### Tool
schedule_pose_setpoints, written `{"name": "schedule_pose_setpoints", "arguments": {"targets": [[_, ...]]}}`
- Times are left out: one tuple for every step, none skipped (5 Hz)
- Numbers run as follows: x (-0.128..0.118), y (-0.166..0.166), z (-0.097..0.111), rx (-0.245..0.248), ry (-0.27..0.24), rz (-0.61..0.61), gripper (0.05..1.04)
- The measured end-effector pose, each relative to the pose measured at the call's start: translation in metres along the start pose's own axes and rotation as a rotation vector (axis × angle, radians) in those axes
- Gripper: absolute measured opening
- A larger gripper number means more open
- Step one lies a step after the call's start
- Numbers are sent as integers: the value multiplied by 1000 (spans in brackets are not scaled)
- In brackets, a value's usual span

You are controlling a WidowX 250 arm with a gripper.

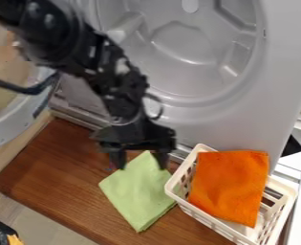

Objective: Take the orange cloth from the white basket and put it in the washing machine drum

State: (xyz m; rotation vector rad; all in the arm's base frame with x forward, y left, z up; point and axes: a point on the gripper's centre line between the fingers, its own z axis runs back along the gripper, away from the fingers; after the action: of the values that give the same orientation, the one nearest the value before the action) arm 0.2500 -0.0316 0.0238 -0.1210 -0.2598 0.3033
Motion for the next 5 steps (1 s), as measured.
{"name": "schedule_pose_setpoints", "arguments": {"targets": [[-4,-37,-2,-19,-3,-123,999],[-5,-70,-9,-42,13,-220,999],[-7,-95,-19,-68,19,-291,999],[-9,-108,-33,-65,34,-334,999],[-11,-105,-52,-32,62,-344,999]]}}
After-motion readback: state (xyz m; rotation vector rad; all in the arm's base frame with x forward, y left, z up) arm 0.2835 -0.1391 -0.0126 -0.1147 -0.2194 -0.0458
